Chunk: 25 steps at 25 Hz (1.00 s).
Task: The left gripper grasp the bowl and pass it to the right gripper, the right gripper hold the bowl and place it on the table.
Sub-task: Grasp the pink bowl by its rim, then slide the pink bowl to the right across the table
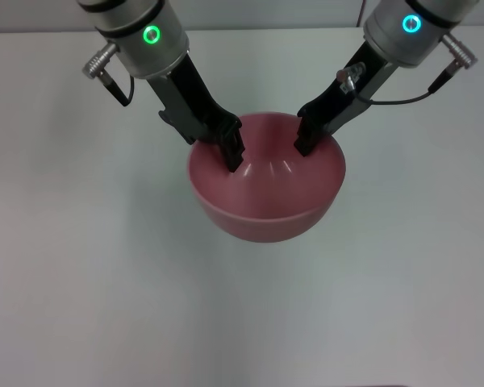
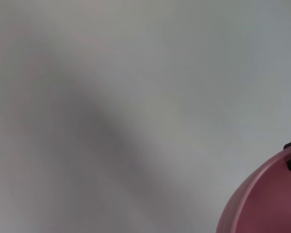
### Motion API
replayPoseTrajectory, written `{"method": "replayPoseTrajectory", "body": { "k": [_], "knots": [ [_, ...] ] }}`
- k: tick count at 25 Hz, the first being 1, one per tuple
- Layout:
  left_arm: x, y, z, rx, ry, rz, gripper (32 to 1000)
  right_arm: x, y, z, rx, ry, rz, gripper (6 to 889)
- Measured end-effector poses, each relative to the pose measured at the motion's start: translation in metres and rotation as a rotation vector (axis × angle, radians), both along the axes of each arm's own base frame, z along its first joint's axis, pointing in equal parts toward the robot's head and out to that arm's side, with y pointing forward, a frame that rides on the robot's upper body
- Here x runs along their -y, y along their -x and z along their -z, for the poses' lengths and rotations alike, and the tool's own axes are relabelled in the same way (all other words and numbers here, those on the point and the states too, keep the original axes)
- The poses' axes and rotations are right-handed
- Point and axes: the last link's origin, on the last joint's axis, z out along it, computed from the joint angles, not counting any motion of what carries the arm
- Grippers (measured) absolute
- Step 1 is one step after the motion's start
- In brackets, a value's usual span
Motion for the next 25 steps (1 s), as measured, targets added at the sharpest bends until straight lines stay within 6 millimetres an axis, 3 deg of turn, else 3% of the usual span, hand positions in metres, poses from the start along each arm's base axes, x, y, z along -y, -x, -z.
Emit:
{"method": "replayPoseTrajectory", "body": {
  "k": [9, 12, 17, 25],
  "knots": [
    [-0.0009, -0.0024, -0.0020, 0.001, -0.002, 0.011, 412, 0.0000, -0.0004, -0.0001, 0.001, 0.000, 0.001, 32],
    [-0.0004, -0.0024, -0.0021, 0.000, 0.002, 0.012, 677, 0.0001, -0.0006, -0.0002, 0.002, 0.000, 0.002, 31],
    [-0.0012, -0.0039, -0.0028, -0.003, -0.001, 0.021, 863, -0.0001, -0.0007, -0.0003, 0.002, 0.001, -0.001, 30],
    [-0.0023, -0.0076, -0.0059, -0.009, -0.005, 0.035, 859, 0.0002, -0.0010, -0.0001, 0.002, 0.004, -0.004, 31]
  ]
}}
